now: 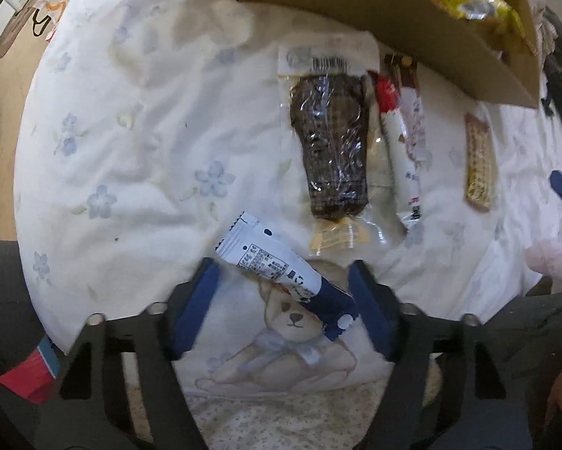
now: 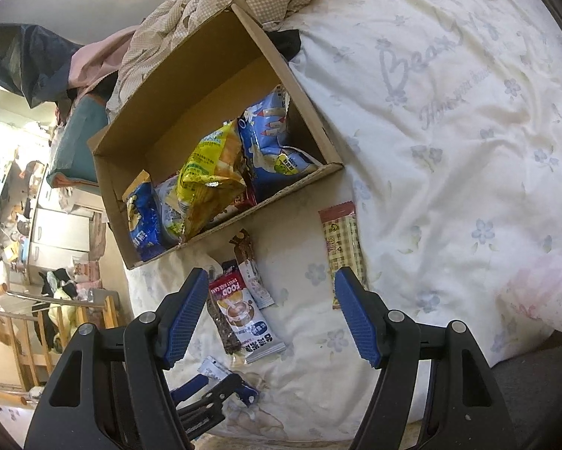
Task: Organize snacks
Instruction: 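Grasp the white tube-shaped packet with the left gripper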
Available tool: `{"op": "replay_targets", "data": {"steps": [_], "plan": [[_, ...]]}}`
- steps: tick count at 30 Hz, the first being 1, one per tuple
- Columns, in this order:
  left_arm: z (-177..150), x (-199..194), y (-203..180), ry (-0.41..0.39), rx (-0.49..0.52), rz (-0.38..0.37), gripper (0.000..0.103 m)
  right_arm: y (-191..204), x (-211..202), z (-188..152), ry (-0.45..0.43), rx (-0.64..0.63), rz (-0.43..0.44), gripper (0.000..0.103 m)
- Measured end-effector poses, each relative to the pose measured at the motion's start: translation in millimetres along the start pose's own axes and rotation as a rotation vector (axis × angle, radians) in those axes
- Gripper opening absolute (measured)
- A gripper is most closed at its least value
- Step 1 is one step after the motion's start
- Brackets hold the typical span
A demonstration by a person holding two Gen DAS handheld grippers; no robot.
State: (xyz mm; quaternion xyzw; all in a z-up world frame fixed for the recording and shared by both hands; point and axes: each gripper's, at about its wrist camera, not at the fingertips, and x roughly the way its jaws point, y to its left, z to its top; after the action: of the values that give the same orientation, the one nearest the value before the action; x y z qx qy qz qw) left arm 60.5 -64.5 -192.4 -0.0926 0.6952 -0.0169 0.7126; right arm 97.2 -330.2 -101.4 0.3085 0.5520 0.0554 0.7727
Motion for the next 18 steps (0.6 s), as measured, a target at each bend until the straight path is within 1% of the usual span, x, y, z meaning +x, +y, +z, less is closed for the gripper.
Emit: {"op": "replay_targets", "data": {"steps": [1, 3, 4, 5, 6, 7, 9, 11, 16, 18], "plan": [[-0.8, 1.4, -0.5, 0.000, 0.008, 0.011, 0.057, 0.3, 0.2, -0.1, 0.000, -0.003, -0.004, 0.072], [-4.1, 4.7, -1.8, 0.002, 0.037, 0.028, 0.043, -0.3, 0.2, -0.3, -0.001, -0.004, -0.004, 0.072], [-5.6, 5.9, -2.6, 0.005, 0.055, 0.036, 0.026, -0.7, 0.1, -0.1, -0.002, -0.002, -0.003, 0.072], [-6.3, 5.5, -1.9, 0.007, 0.063, 0.042, 0.020, -0.2, 0.0, 0.0, -0.002, -0.001, -0.004, 0.072], [-6.4, 3.6, -0.6, 0.007, 0.064, 0.032, 0.017, -0.5, 0.0, 0.4, -0.003, 0.002, -0.003, 0.072], [-6.2, 2.2, 1.6, 0.009, 0.067, 0.027, 0.015, -0.4, 0.1, 0.7, -0.003, 0.004, -0.001, 0.072], [-4.0, -4.6, 8.5, 0.010, 0.070, 0.016, 0.014, 0.3, 0.3, 1.4, -0.002, 0.003, 0.002, 0.072], [1.8, -17.3, 15.6, -0.010, 0.068, 0.006, 0.014, 0.8, 0.4, 1.6, -0.001, 0.002, 0.003, 0.072], [21.9, -57.0, 21.0, -0.102, 0.090, 0.006, 0.014, -1.8, -0.9, 2.0, -0.003, 0.013, 0.007, 0.072], [32.9, -73.8, 21.8, -0.145, 0.107, 0.018, 0.014, -2.9, -1.2, 2.7, -0.004, 0.020, 0.009, 0.072]]}}
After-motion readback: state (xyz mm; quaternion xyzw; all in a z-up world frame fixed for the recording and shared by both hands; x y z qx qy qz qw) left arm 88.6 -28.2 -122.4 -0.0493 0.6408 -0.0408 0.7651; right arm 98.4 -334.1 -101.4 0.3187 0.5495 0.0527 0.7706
